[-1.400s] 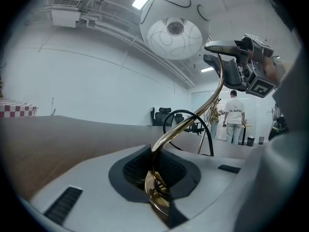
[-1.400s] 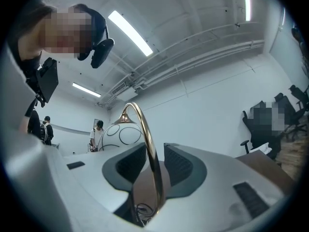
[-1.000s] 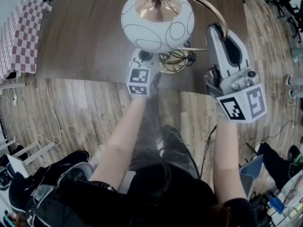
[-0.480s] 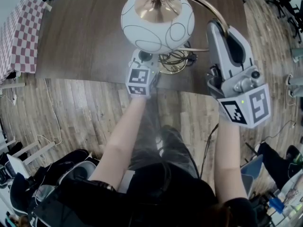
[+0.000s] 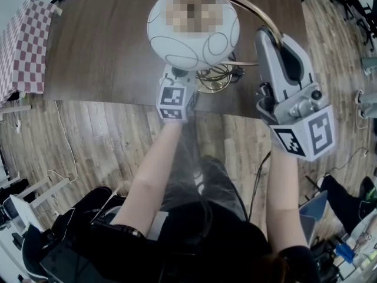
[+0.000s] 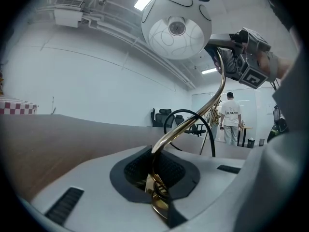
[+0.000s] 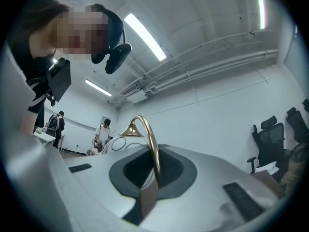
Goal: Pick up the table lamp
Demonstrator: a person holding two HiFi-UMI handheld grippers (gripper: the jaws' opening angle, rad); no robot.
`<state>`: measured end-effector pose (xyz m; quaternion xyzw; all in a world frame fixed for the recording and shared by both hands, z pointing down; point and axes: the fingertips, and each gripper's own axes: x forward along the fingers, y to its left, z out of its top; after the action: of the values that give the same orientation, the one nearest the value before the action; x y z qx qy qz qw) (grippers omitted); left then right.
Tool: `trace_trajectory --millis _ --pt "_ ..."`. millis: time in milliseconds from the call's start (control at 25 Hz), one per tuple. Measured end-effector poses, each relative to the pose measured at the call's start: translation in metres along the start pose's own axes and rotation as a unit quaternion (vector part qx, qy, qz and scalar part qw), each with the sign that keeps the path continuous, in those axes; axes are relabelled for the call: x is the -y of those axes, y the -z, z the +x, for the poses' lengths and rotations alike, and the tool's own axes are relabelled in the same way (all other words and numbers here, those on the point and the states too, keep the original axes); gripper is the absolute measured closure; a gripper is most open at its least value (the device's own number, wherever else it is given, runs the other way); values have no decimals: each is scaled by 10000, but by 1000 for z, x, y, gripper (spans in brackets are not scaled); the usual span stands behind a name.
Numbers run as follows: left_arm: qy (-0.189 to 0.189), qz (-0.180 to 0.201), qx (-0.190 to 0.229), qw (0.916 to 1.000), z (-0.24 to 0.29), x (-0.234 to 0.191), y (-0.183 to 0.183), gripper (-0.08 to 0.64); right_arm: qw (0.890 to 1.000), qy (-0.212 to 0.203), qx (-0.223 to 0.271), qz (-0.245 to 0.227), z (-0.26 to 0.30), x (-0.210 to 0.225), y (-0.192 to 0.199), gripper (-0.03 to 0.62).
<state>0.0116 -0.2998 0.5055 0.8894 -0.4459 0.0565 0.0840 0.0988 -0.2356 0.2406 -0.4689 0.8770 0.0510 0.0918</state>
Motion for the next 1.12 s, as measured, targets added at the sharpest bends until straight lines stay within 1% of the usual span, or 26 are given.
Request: trace_trajectory --millis 280,480,680,840,1120 --pt "114 0 -170 9998 -2 4 4 548 10000 -23 49 74 -4 -2 3 588" --pt "-70 -13 -168 9998 -1 1 1 549 9996 -184 156 143 -2 -2 -1 588" --pt "-147 -119 -194 9996 -1 2 5 548 9992 -264 211 192 -5 -4 0 589" --pt "-192 -177 -177 9995 1 2 4 548 9978 -457 356 312 -5 -9 -2 589" --pt "-268 -192 -178 9993 7 -5 -1 549 9964 -723 352 249 -1 -18 -5 589"
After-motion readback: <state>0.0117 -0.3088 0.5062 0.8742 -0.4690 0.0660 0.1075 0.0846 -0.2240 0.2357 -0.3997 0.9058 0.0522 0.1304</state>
